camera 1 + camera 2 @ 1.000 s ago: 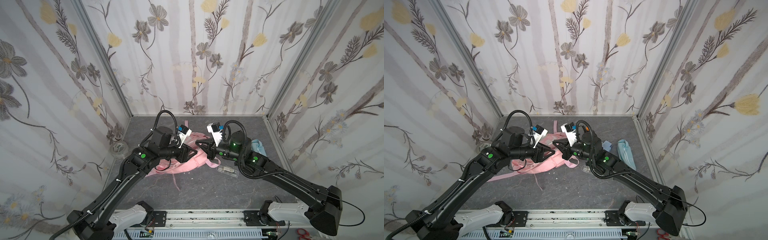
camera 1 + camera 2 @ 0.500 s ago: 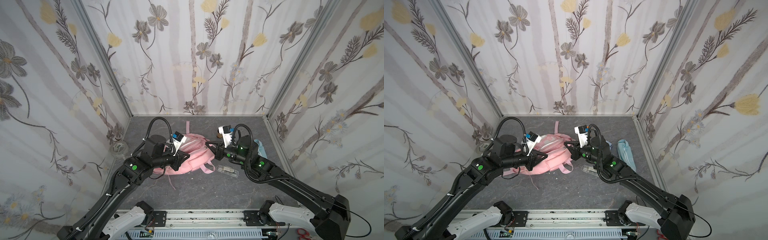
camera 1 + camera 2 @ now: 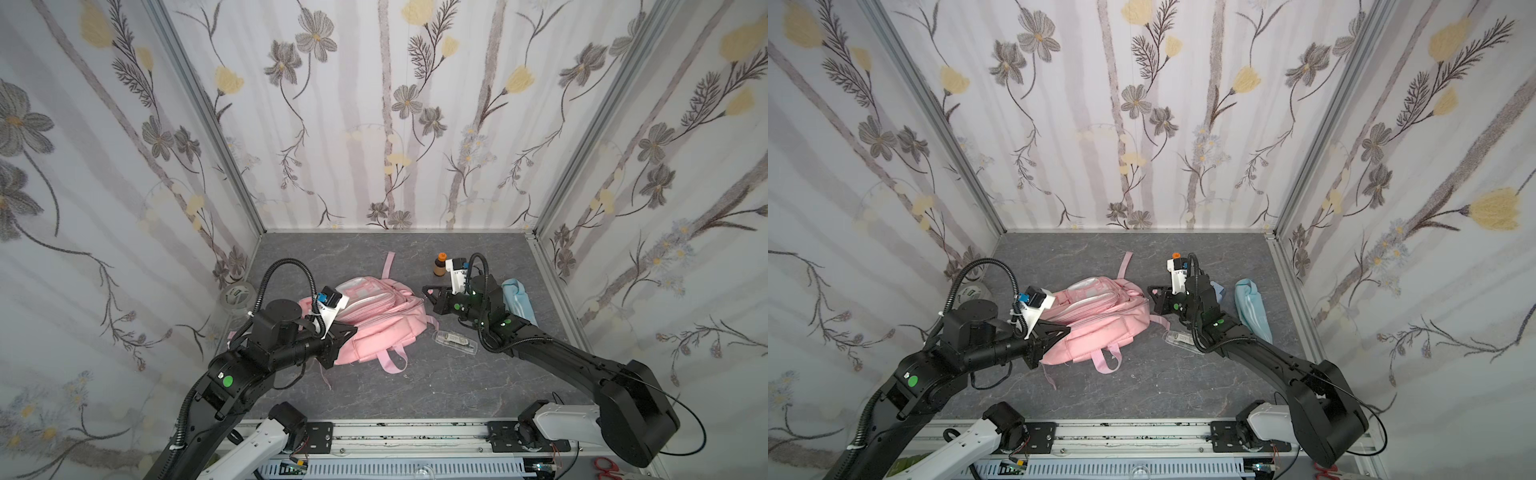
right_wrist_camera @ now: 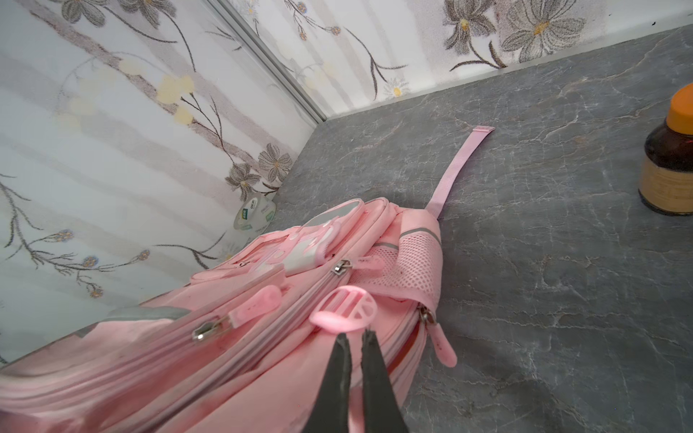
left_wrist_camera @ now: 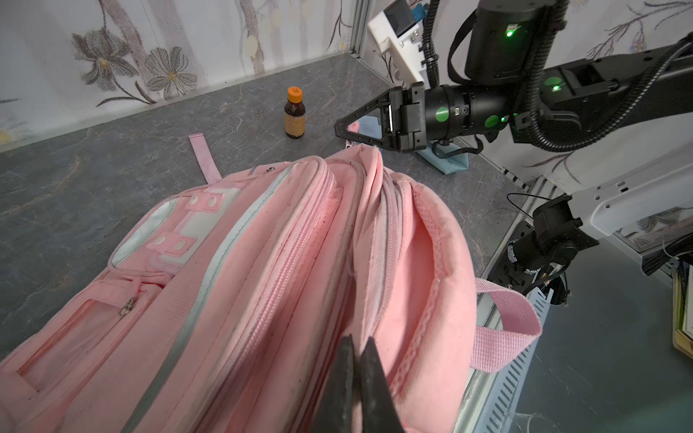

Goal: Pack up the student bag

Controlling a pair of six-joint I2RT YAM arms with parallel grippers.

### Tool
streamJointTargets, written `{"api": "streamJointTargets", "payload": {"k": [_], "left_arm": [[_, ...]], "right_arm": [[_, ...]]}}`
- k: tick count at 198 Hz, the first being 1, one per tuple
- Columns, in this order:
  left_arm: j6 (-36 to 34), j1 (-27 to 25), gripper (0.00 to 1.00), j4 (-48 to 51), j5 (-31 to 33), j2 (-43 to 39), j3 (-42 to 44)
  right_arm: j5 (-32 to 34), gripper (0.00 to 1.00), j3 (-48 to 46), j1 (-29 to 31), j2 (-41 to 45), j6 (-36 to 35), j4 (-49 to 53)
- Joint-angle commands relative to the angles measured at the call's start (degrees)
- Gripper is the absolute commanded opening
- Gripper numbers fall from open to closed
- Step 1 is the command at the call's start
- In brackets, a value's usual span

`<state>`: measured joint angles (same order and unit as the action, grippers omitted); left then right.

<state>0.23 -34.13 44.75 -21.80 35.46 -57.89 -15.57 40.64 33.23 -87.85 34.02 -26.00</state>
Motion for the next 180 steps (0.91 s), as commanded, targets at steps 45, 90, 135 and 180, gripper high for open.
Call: {"api": "streamJointTargets", "payload": {"k": [45,90,135,180], "left_arm": [[0.1,0.1,0.0,-4.6,-1.3,-5.3,-1.3],[0.6,0.1,0.0,-5.5,-1.2,-6.4,-0.3],[-4.9,0.0,0.0,-7.7,10.3,-4.7,3.5],[-12.9,0.0,0.0,-23.1,4.0,4.7,12.6]], "right_arm": [[3.7,0.0,1.2,-0.4,-16.8,2.2,-21.3],[4.3,0.0,3.9,-0.1,-23.2,2.3,-26.6],[2.2,0.1,10.7,-0.3,-21.6,-1.0,-18.1],[1.5,0.54,19.8,-1.8,-13.7,-6.8,4.3]]}}
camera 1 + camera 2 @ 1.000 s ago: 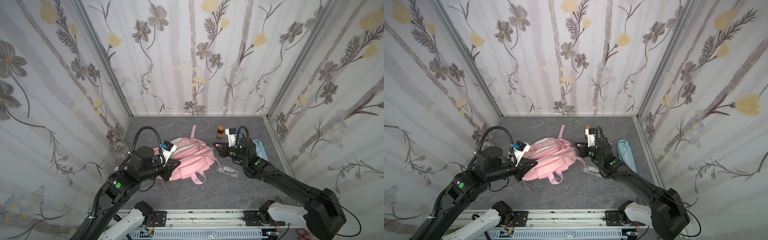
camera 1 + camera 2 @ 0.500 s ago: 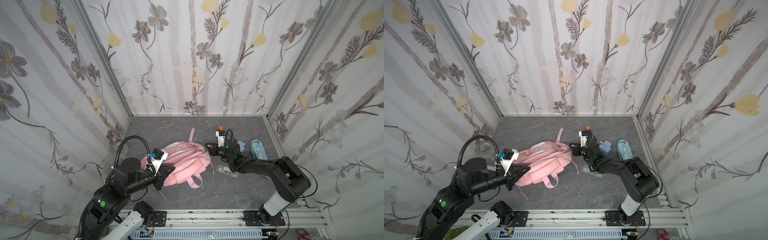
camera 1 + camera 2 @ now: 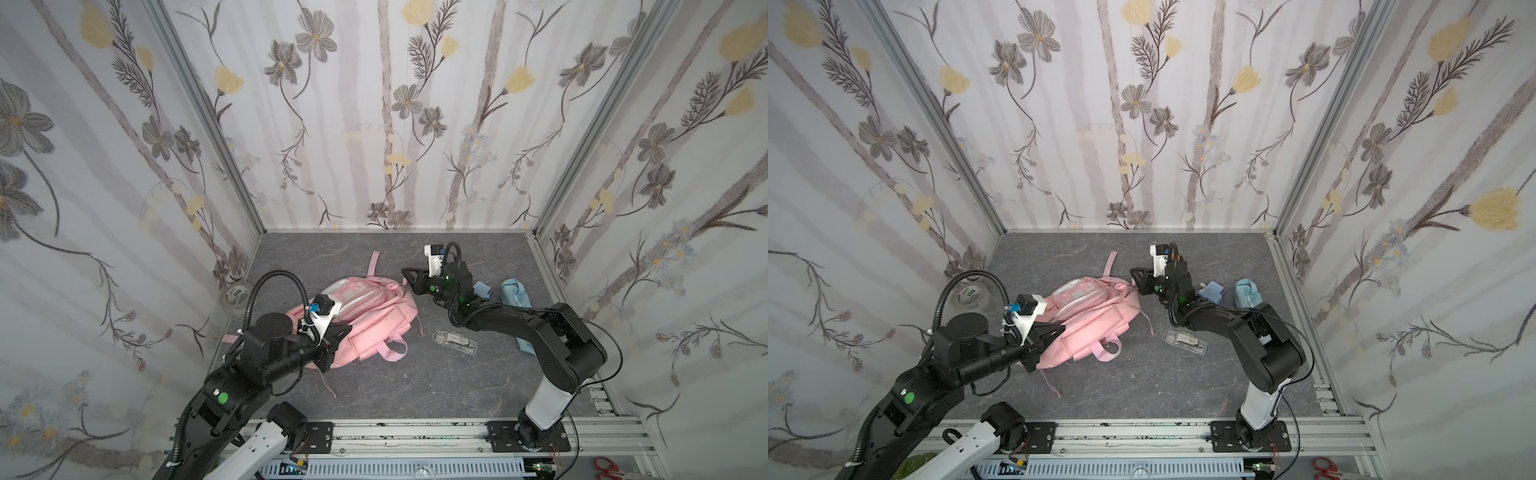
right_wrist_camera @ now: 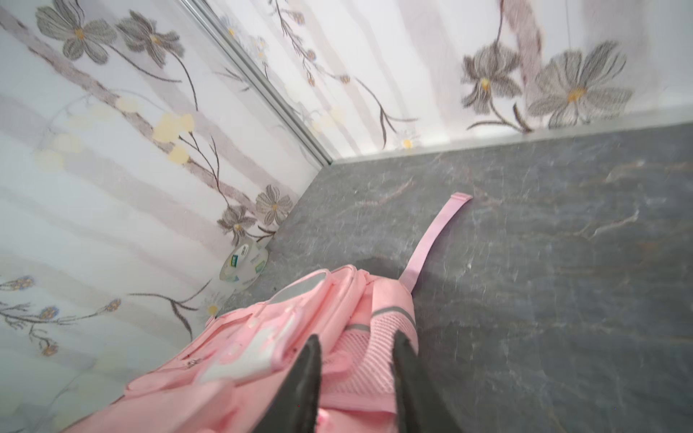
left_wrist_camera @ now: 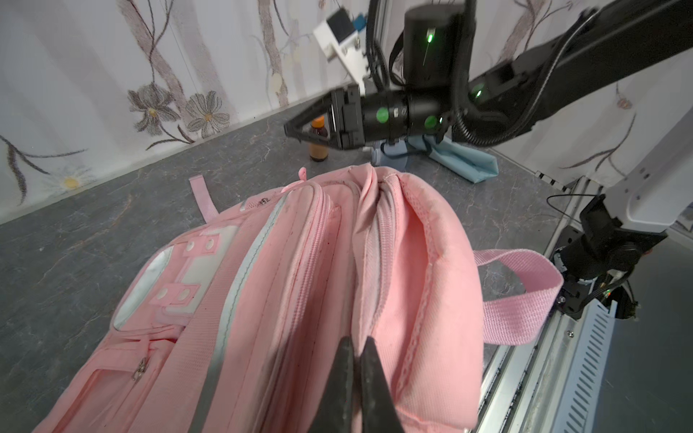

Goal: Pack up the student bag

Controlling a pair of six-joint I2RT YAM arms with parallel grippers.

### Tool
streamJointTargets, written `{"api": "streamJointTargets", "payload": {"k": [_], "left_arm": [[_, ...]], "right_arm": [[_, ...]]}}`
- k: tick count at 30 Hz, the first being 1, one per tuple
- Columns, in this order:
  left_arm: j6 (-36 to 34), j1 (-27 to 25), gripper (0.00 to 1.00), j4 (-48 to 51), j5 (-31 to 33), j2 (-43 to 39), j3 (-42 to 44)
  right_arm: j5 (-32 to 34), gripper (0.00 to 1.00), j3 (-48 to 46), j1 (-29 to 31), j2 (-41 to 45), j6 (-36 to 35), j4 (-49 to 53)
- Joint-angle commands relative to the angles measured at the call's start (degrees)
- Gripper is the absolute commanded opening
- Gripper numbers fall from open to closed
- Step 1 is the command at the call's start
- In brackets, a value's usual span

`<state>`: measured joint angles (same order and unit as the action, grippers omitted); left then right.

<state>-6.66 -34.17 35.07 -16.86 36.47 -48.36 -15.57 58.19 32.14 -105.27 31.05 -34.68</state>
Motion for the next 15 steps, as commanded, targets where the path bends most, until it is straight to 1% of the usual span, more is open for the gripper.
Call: {"api": "streamJointTargets", "payload": {"k": [1,3,6,9,12,15], "left_arm": [[-6.1,0.1,0.0,-13.8,-1.1,3.9,3.2],[-9.5,0.1,0.0,-17.6,-3.6,6.2,5.7],[-17.0,0.0,0.0,-18.4,-7.5,7.9,8.5],[-17.3,0.2,0.0,-18.3,-7.6,8.1,9.9],[-17.3,0.5,0.0,-18.3,-7.6,6.9,8.6],[-17.3,0.5,0.0,-18.3,-7.6,2.7,8.1]], "right_arm": [[1.5,0.54,2.2,-0.7,3.9,-3.8,13.3],[0.9,0.55,1.6,-1.1,6.5,-3.9,17.1],[-1.0,0.56,-0.6,-0.9,9.9,-3.8,20.6],[-1.9,0.55,-3.3,0.0,12.8,-2.9,22.0],[-1.6,0.55,-4.8,1.4,15.4,-2.8,23.4],[-2.2,0.55,-5.0,2.5,15.9,-2.8,25.2]]}}
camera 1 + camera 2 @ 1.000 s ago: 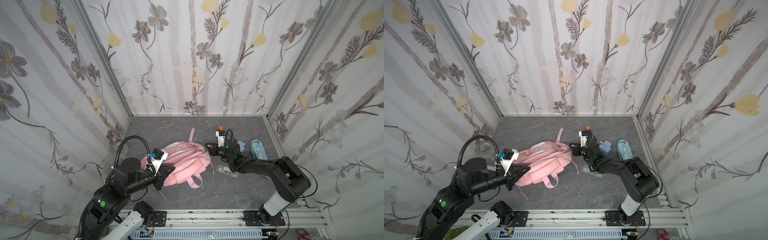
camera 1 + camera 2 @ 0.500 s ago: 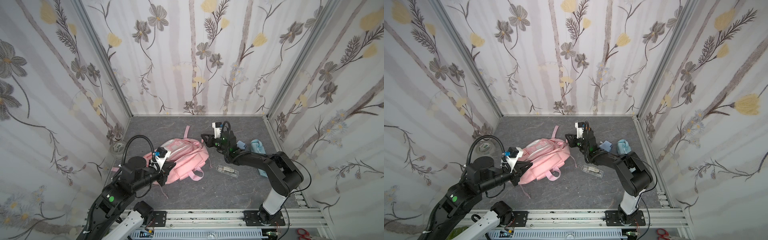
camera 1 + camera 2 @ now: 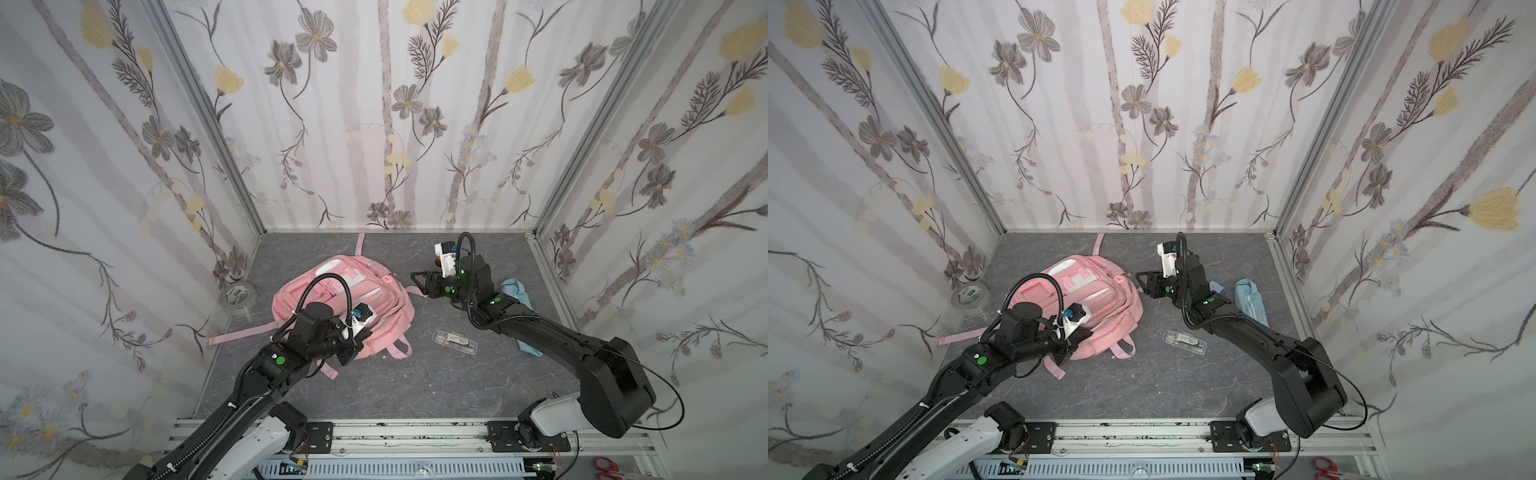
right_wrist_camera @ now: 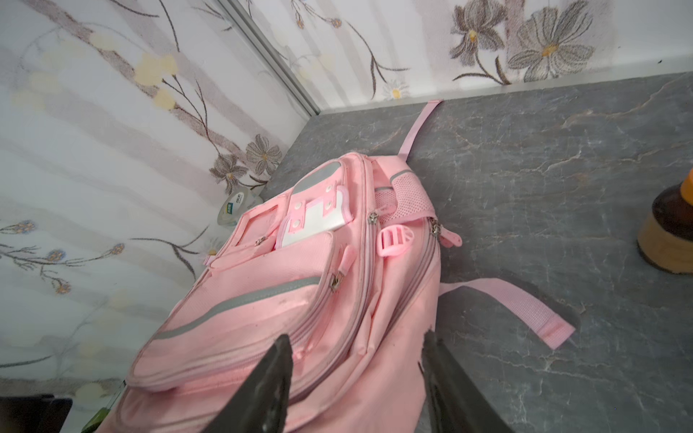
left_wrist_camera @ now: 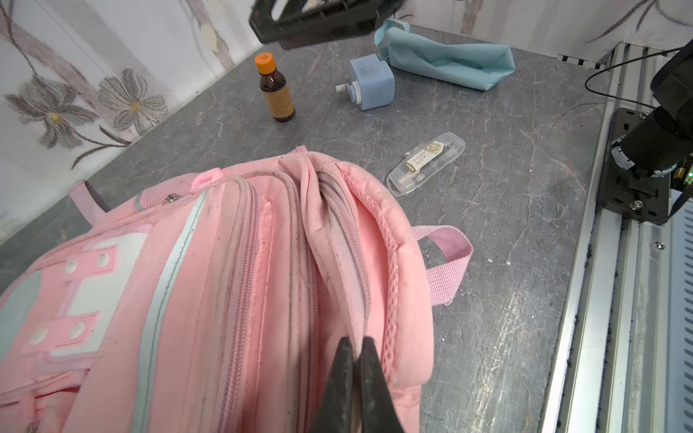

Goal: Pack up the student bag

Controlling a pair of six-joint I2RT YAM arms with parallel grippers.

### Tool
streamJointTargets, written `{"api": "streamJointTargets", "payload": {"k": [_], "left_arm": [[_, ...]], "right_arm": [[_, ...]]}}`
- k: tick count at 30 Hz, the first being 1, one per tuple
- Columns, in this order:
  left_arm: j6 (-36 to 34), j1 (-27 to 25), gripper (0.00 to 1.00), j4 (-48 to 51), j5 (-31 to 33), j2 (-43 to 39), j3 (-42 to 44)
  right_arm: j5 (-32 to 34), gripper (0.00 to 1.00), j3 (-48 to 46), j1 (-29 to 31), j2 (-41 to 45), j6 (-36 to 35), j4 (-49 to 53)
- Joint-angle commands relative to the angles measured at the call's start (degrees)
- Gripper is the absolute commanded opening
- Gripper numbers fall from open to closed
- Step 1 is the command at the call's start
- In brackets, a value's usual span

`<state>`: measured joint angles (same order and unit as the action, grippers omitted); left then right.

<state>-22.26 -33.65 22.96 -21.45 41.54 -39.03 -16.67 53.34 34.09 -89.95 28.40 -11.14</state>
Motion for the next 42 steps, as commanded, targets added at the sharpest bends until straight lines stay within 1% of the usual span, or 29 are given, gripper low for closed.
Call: {"api": "streamJointTargets", "payload": {"k": [1,3,6,12,14,16,21,22,23,25,27,29,32,34,36,39,42], "left_arm": [[-1.7,0.0,0.0,-6.2,-3.0,-3.3,-1.2],[-1.7,-0.1,0.0,-6.2,-3.0,-3.7,-2.0],[-1.7,-0.1,0.0,-6.2,-3.0,-2.0,-3.6],[-1.7,0.0,0.0,-6.2,-3.0,-0.3,-8.4],[-1.7,-0.1,0.0,-6.2,-3.0,0.1,-10.1],[-1.7,-0.1,0.0,-6.2,-3.0,0.4,-11.4],[-1.7,-0.2,0.0,-6.2,-3.0,-0.1,-11.7],[13.5,-0.1,0.74,-2.3,5.6,-0.4,-11.0],[17.0,-0.1,1.0,9.1,2.8,-0.5,-10.4],[17.6,-0.1,1.0,7.8,3.6,-0.5,-9.6],[18.3,-0.2,1.0,6.7,4.6,-0.7,-8.7],[18.4,-0.2,1.0,5.6,4.9,-1.4,-7.0],[18.1,-0.1,1.0,5.9,5.0,-1.8,-6.3],[18.1,-0.2,1.0,7.3,6.3,-1.4,-7.0],[19.1,-0.6,0.98,8.4,7.0,-0.3,-7.3],[23.6,-3.7,0.96,7.1,11.7,2.8,-6.9],[24.2,-9.7,0.96,5.3,19.1,8.0,-7.0]], "right_arm": [[-1.3,0.55,-0.1,0.5,0.6,0.0,2.3],[-1.4,0.55,0.5,0.5,0.7,0.1,4.1],[-1.4,0.55,2.3,0.4,1.3,-0.2,6.9],[-3.7,0.56,4.3,0.1,3.0,-0.3,9.7],[-6.2,0.56,4.4,-0.3,2.2,-0.4,10.4],[-10.1,0.55,5.2,-1.0,1.0,-0.1,11.7],[-18.9,0.56,5.3,-0.8,-0.4,-0.8,8.8],[-20.6,0.56,6.0,-0.8,-0.5,-0.9,9.0],[-21.7,0.56,7.0,-0.6,-0.5,-1.3,10.2],[-23.2,0.57,8.5,-0.4,0.0,-2.7,12.3],[-21.9,0.58,9.2,-0.1,1.9,-4.3,13.7],[-21.0,0.61,8.7,0.0,4.3,-5.2,13.0],[-17.7,0.61,8.5,0.1,6.0,-5.6,14.8],[-15.2,0.61,7.6,0.2,6.6,-5.7,16.5],[-12.5,0.6,6.4,-0.1,7.1,-5.7,18.3],[-9.2,0.6,5.4,-0.8,8.5,-5.7,21.2],[-8.5,0.6,3.8,-1.5,10.1,-6.1,22.3]]}}
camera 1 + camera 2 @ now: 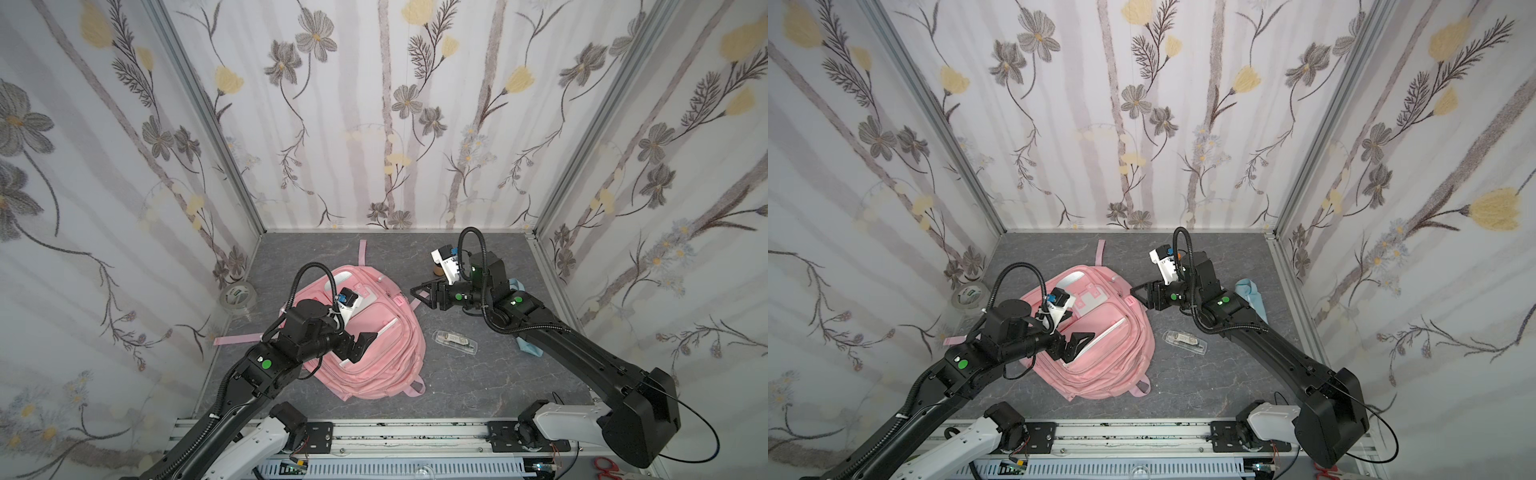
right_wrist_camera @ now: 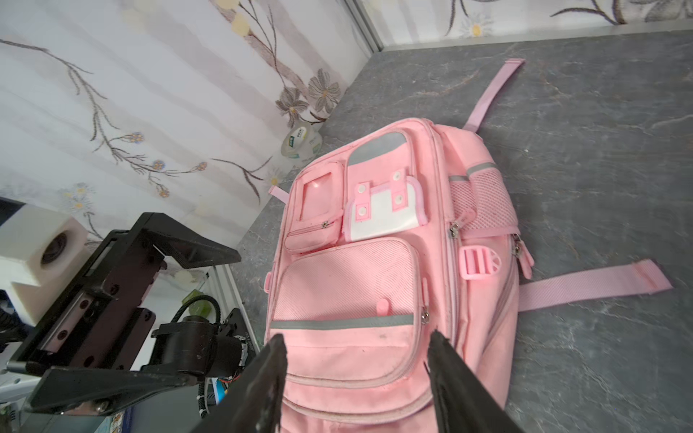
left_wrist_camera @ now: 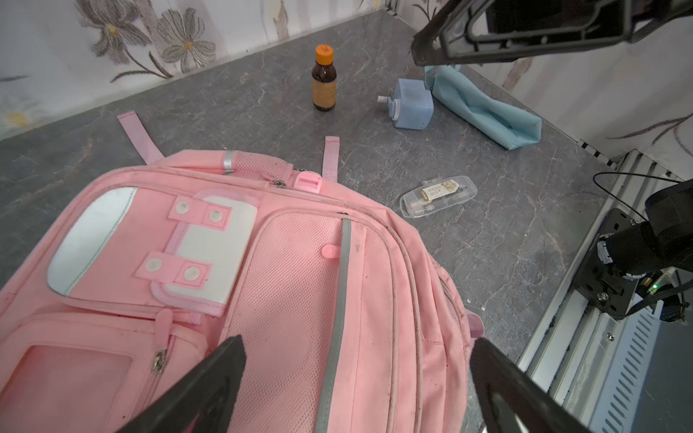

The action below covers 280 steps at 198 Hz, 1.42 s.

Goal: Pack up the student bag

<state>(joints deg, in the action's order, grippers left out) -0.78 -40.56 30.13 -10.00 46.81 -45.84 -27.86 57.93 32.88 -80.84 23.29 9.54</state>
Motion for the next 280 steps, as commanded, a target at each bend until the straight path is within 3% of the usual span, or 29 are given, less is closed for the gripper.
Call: {"api": "streamJointTargets", "payload": {"k": [1,26,51,106,125,147,172,187,237,280], "left_arm": [[3.0,-5.2,0.96,-3.1,10.5,5.0,-0.4],[3.5,-11.4,0.96,-5.8,20.0,14.7,-2.7],[2.5,-14.2,0.91,-8.7,27.3,23.4,-4.4],[2.4,-15.3,0.78,-8.0,27.9,39.3,-11.5],[1.6,-15.3,0.69,-7.5,28.0,41.3,-12.6],[1.1,-15.2,0.45,-4.8,28.5,41.5,-13.5],[0.1,-15.1,0.12,-3.6,28.6,38.1,-12.1],[1.0,-15.1,0.0,-2.9,28.7,34.5,-11.1],[0.6,-14.7,0.0,-7.5,29.4,17.9,-4.5],[-5.5,-13.2,0.0,-10.9,27.7,-5.1,5.6]], "right_arm": [[2.8,0.6,-1.4,-0.6,1.4,-1.2,2.3],[2.2,0.6,-3.6,-1.7,2.5,-1.4,3.8],[2.1,0.6,-5.3,-2.3,3.2,-3.2,4.5],[-1.6,0.59,-6.4,-5.7,4.4,-4.8,5.1],[-0.8,0.59,-6.3,-6.4,4.2,-6.1,5.2],[-0.3,0.58,-4.7,-7.4,3.3,-5.8,5.8],[-1.1,0.57,-4.6,-7.4,3.2,-5.9,4.6],[-0.8,0.57,-4.9,-7.4,3.1,-6.8,4.7],[-2.3,0.56,-5.8,-7.4,2.3,-8.4,0.4],[-18.1,0.55,-5.9,-7.4,-2.5,-19.0,-11.1]]}}
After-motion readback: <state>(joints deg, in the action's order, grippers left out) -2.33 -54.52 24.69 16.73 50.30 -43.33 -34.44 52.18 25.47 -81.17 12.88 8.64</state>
